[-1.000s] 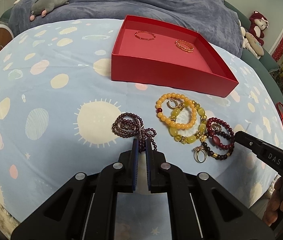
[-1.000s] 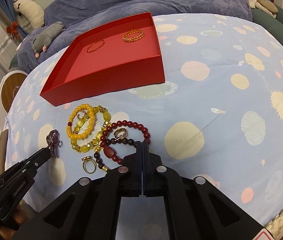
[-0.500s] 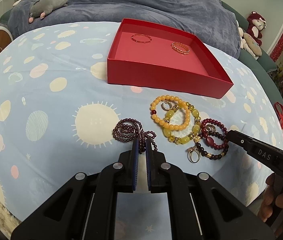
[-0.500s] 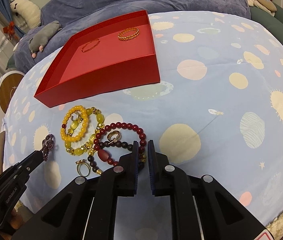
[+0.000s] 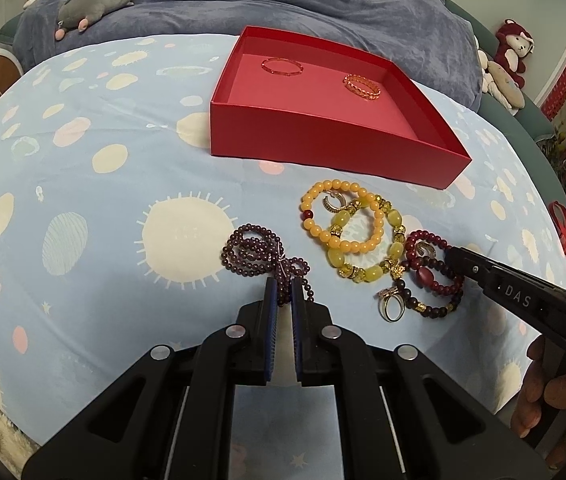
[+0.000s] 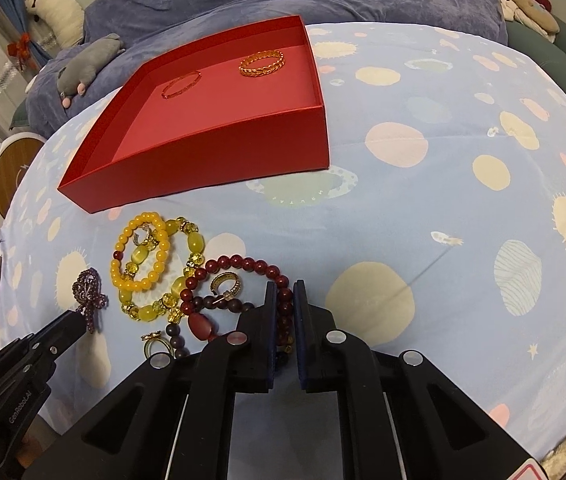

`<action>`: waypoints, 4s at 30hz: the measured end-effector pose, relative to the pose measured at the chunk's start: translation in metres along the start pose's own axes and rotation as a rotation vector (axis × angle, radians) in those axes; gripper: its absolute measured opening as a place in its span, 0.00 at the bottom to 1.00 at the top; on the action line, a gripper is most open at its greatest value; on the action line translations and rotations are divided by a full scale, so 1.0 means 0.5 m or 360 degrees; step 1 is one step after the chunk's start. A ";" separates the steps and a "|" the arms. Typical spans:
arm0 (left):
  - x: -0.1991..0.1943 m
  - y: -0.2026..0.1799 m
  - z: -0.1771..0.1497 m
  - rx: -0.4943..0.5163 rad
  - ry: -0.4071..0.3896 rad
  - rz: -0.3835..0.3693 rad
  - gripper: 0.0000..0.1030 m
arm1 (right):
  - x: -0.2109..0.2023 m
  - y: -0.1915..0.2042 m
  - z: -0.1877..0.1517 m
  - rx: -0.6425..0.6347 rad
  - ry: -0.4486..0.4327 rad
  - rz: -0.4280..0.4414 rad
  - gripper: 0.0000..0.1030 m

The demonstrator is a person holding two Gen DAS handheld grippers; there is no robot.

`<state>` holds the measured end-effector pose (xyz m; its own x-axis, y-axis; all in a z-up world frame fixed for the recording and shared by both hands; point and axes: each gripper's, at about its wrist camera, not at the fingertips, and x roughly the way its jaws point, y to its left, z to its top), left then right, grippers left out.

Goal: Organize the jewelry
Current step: 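Grasp and lift the red-and-black beaded bracelet with the right gripper while the left gripper holds the purple bracelet, then carry both bracelets into the red box and open both grippers to release, then withdraw both grippers from the box toward the remaining bracelets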

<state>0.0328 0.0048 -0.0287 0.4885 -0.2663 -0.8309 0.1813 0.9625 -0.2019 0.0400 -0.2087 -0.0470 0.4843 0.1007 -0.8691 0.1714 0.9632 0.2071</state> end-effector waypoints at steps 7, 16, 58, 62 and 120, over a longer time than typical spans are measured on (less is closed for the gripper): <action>-0.029 -0.004 0.014 -0.0003 -0.0045 -0.0029 0.07 | -0.079 0.010 0.024 0.0015 -0.0134 0.0081 0.09; -0.094 -0.021 0.055 0.0011 -0.0146 -0.0082 0.05 | -0.184 0.025 0.061 -0.0004 -0.0289 0.0175 0.09; -0.028 -0.017 0.013 0.0059 0.0030 -0.0130 0.07 | -0.157 0.044 0.027 -0.0002 -0.0182 0.0234 0.09; -0.076 -0.027 0.061 0.0063 -0.0058 -0.0183 0.07 | -0.172 0.051 0.052 -0.0023 -0.0211 0.0253 0.09; -0.035 0.022 0.145 0.0046 -0.0126 0.0054 0.60 | -0.119 0.023 0.050 -0.0114 -0.0163 0.0042 0.42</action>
<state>0.0881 0.0163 0.0213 0.5606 -0.2378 -0.7932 0.1874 0.9695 -0.1582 0.0346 -0.2096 0.0183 0.5736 0.1037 -0.8126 0.0975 0.9763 0.1935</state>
